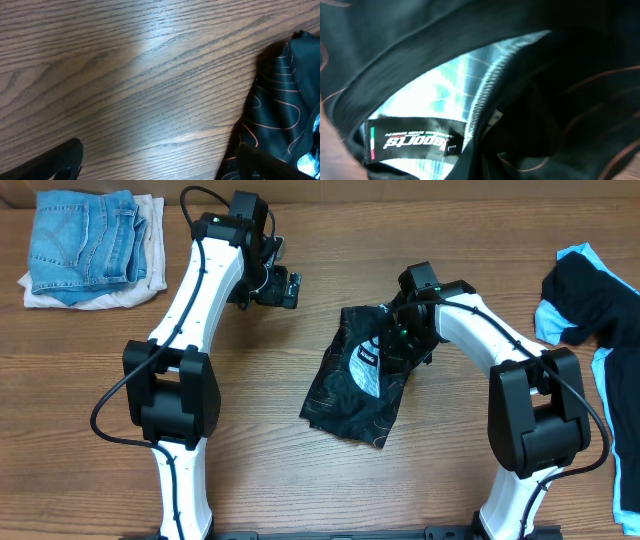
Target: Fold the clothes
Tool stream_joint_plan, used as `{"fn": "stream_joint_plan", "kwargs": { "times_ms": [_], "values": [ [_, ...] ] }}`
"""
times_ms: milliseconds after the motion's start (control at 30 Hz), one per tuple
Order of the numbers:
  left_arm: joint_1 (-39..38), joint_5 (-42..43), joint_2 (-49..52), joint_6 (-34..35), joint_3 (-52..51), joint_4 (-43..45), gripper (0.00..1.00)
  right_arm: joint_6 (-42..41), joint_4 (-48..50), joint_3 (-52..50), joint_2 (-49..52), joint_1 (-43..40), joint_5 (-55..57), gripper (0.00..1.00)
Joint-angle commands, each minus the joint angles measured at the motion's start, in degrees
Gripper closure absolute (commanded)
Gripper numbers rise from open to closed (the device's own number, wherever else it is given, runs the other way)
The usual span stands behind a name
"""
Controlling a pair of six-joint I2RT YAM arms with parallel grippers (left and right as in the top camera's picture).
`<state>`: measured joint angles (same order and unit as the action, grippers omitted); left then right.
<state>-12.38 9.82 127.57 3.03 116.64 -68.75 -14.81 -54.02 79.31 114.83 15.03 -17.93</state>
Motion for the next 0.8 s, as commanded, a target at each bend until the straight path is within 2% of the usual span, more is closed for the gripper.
{"fn": "stream_joint_plan", "kwargs": {
  "times_ms": [0,267,367,567,767],
  "values": [
    [-0.17,0.74,-0.70,0.37,0.61,-0.04,0.00,-1.75,-0.39,0.94,0.35,-0.04,3.54,0.96],
    [-0.17,0.72,-0.70,0.17,0.61,-0.02,0.00,-2.08,-12.33,13.27,0.15,0.02,6.12,0.96],
    [-0.17,0.72,-0.70,0.17,0.61,-0.02,0.00,-5.22,-16.92,15.98,0.15,0.02,7.91,0.96],
    [-0.17,0.72,-0.70,0.15,0.61,0.00,0.00,-9.88,-24.20,15.76,0.15,0.02,12.02,0.96],
    [-0.17,0.72,-0.70,0.17,0.61,0.00,0.00,-12.98,-24.74,12.85,0.17,0.02,12.76,0.94]
  ]
}}
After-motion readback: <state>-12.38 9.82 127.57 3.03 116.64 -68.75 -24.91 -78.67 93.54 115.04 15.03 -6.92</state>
